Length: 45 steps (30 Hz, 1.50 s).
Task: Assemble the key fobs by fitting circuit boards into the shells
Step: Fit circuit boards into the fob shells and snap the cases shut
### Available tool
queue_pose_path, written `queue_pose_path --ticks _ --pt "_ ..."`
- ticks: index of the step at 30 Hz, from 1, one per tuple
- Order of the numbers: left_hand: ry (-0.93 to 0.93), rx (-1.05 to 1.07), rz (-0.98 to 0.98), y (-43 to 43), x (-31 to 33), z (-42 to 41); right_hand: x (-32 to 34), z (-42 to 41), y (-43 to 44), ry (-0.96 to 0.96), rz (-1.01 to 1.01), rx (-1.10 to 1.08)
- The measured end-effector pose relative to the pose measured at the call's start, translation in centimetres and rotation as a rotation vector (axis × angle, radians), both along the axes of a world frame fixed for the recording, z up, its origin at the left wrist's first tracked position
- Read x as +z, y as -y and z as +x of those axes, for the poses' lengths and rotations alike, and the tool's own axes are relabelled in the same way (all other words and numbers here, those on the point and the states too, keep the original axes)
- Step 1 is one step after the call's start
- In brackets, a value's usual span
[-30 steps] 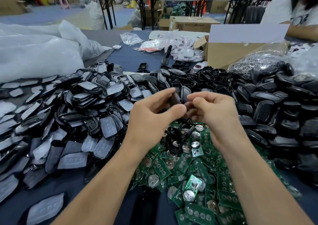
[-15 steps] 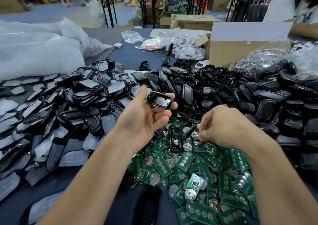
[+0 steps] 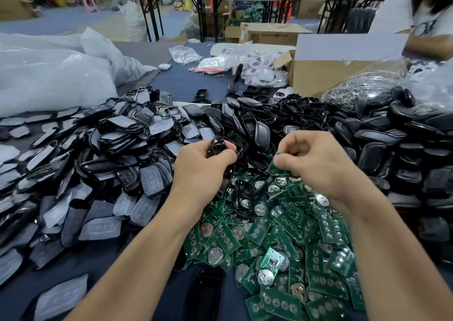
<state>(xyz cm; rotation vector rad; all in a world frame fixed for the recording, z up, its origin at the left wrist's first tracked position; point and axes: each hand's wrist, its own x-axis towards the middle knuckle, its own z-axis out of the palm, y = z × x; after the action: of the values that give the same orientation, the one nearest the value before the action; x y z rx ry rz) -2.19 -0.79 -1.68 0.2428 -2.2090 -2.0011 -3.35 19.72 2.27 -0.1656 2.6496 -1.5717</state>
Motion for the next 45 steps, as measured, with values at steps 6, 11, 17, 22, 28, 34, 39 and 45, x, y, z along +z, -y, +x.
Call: queue_pose_path --ticks 6,11,17,22,28,34,39,45 --pt "-0.03 0.012 -0.02 -0.3 -0.5 0.0 -1.4 0.0 3.3 0.099 -0.573 -0.055" --pt "-0.062 -0.078 0.037 -0.4 -0.1 0.1 -2.0 -0.1 4.1 0.158 -0.592 -0.041" --pt "-0.103 -0.11 0.093 -0.5 0.1 0.5 -2.3 0.3 4.4 0.232 -0.565 0.13" --pt "-0.084 -0.055 0.048 -0.4 -0.1 0.5 -2.7 -0.1 4.3 0.18 -0.497 0.044" --pt "-0.079 -0.063 0.075 -0.6 0.1 0.7 -2.9 -0.3 4.1 0.08 -0.548 -0.015" --pt "-0.067 -0.106 0.094 -0.6 0.5 0.8 -1.9 0.1 3.8 0.053 -0.676 -0.014" --pt "-0.042 -0.136 0.16 -0.4 0.3 0.7 -1.6 0.2 4.2 0.095 -0.743 0.017" --pt "-0.017 -0.18 0.245 -0.4 0.7 0.7 -1.8 0.3 4.7 0.111 -0.806 -0.011"
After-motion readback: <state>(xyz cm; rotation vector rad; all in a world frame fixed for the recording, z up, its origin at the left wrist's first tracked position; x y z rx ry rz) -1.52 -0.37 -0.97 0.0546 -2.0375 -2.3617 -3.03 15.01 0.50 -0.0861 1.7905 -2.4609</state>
